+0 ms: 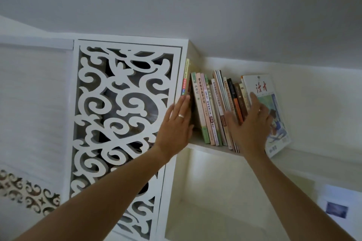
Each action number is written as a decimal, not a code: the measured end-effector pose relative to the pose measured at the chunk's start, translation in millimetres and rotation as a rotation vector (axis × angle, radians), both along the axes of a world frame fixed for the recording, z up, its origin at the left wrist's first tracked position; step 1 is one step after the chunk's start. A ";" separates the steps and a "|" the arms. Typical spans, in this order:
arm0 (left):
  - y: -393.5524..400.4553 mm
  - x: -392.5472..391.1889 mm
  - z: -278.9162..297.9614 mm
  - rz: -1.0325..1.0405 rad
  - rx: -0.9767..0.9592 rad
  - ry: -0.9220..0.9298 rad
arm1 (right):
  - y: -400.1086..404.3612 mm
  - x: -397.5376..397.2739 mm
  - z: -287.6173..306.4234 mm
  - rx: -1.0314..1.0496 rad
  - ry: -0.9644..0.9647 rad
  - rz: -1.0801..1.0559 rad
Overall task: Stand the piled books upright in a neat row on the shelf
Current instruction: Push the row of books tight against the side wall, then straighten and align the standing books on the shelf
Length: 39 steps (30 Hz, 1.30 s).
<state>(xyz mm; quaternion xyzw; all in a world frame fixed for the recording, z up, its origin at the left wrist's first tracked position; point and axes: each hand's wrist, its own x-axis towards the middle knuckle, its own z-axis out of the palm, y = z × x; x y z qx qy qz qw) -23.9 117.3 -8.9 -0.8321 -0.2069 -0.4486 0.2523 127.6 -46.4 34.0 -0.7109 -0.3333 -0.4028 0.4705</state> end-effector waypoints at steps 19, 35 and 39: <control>-25.9 61.9 15.2 -0.871 -1.107 -0.294 | -66.5 55.7 -5.9 -0.603 0.496 0.359; -43.7 90.4 -35.3 -0.374 -0.520 -0.528 | -12.8 46.2 -29.1 -0.474 0.282 0.478; -55.5 83.0 -26.8 -0.470 -0.446 -0.708 | -9.7 47.6 -29.7 -0.415 0.283 0.578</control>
